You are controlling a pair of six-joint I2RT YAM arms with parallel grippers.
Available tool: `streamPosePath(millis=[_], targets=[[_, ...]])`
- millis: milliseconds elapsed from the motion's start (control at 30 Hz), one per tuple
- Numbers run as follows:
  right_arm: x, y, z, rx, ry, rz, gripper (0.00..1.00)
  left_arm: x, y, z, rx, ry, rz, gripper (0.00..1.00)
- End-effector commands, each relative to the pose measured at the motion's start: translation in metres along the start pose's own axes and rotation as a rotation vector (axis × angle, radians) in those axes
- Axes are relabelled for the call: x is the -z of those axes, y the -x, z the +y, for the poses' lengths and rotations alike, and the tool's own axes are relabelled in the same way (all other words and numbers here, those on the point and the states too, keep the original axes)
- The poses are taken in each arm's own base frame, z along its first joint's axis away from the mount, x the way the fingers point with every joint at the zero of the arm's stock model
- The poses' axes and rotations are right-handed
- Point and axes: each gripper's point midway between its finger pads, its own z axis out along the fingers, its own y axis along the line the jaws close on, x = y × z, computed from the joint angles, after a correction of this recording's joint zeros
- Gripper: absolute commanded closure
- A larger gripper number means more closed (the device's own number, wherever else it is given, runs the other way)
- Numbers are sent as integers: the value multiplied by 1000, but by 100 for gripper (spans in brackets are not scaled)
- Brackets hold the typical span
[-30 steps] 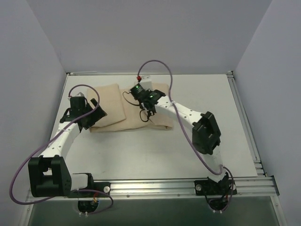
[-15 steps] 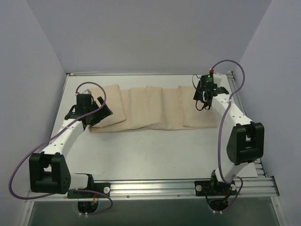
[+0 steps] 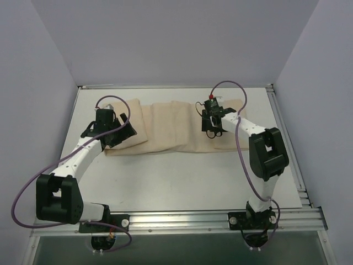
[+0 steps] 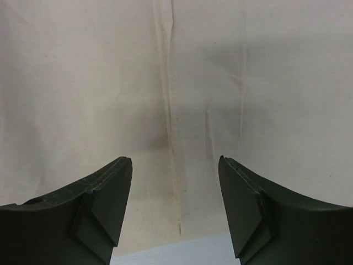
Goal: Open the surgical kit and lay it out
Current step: Open the surgical kit at the center of the board.
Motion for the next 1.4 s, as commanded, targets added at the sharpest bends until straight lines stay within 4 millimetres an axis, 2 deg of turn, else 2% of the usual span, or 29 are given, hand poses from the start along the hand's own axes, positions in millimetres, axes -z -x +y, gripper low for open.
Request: streamPosePath(millis=[0,233,400,700,933,1133,1200,1333,1367], targets=[[-12,-4,-4,-2,-39,8,36,4,16,-15,-30,-27,-40,8],[-32,-21,-4,29,-92,40,40,-11,4,-17,-65,-2,14,8],[-40,-30,-7,44,-132,59,50,-12,3,-19,-67,-4,13,9],[-43,-29,-12,45,-175,60,62,-12,3,-18,-71,-3,11,9],[-41,-24,-20,42,-207,52,73,-10,3,-17,-76,0,7,9],[-33,-12,-23,24,-209,25,82,-9,4,-18,-75,-4,3,9],[-31,-7,-27,17,-215,22,89,-9,4,-19,-76,-7,4,9],[-27,6,-42,-19,-223,11,94,-8,4,-20,-79,-11,3,9],[-26,9,-55,-37,-242,15,95,-8,3,-19,-80,-8,7,9]])
